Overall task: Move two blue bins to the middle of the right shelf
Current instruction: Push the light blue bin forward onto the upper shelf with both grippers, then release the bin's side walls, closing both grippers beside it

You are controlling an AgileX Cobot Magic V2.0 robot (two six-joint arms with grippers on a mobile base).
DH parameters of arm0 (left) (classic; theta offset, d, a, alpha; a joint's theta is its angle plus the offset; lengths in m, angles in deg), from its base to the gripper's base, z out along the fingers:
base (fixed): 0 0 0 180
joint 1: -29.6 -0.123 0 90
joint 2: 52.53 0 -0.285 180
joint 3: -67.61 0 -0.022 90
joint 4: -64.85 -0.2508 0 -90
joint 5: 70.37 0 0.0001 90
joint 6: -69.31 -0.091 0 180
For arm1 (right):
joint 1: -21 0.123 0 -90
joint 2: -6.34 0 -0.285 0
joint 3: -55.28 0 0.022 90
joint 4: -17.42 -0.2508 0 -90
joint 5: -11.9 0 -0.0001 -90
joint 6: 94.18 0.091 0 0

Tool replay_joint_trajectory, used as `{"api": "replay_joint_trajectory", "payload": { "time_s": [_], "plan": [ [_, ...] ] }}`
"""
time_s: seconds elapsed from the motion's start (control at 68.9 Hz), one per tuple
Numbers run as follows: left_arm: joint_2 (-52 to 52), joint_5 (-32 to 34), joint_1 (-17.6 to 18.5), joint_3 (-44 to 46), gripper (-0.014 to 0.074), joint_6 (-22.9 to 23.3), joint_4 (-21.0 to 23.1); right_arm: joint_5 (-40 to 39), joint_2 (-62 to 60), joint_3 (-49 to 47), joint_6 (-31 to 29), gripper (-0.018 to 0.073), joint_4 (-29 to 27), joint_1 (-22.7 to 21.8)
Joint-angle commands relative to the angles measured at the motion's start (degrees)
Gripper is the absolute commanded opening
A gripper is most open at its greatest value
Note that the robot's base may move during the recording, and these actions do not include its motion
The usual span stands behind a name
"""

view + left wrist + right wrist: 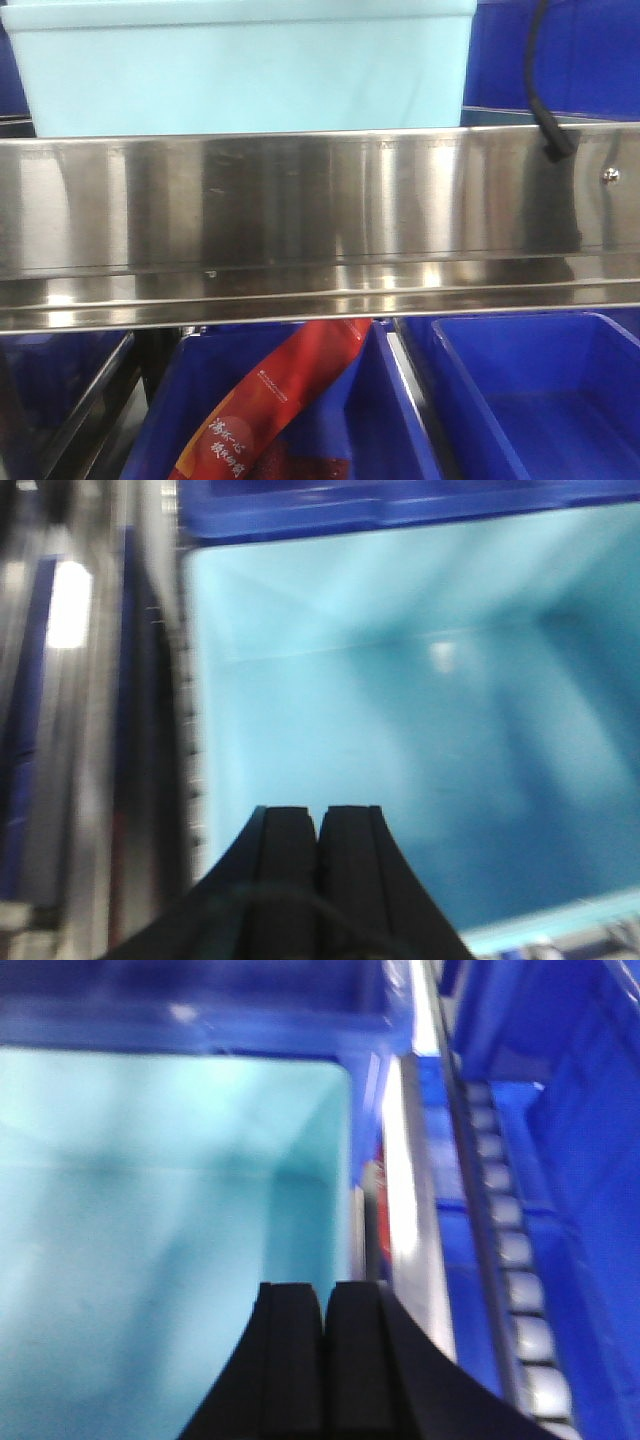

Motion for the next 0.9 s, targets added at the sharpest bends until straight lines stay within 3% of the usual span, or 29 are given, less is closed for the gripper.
{"api": "replay_joint_trajectory", "payload": {
  "time_s": [0.0,0.145,0.348,0.682,0.885],
  "plan": [
    [-2.73,4.58,-0.26,-1.93,-0.0111,-1.69,3.23,-3.84,-2.73,2.24,-0.72,-0.0167,-0.04,0.06],
    [-10.81,18.82,0.03,-14.66,-0.0111,-1.69,4.26,-15.31,-10.66,14.48,-0.72,-0.0167,-0.04,0.06],
    [-22.50,40.59,0.03,-35.20,-0.0111,-1.69,4.52,-41.60,-22.64,38.23,-0.72,-0.0167,0.09,0.06],
    [-40.14,58.93,0.03,-60.62,-0.0111,-1.69,3.66,-67.04,-38.96,68.41,-0.97,-0.0167,2.20,0.06],
    [-50.01,62.83,0.03,-70.56,-0.0111,-1.69,3.41,-66.45,-47.11,75.50,-0.97,-0.0167,2.20,0.06]
  ]
}}
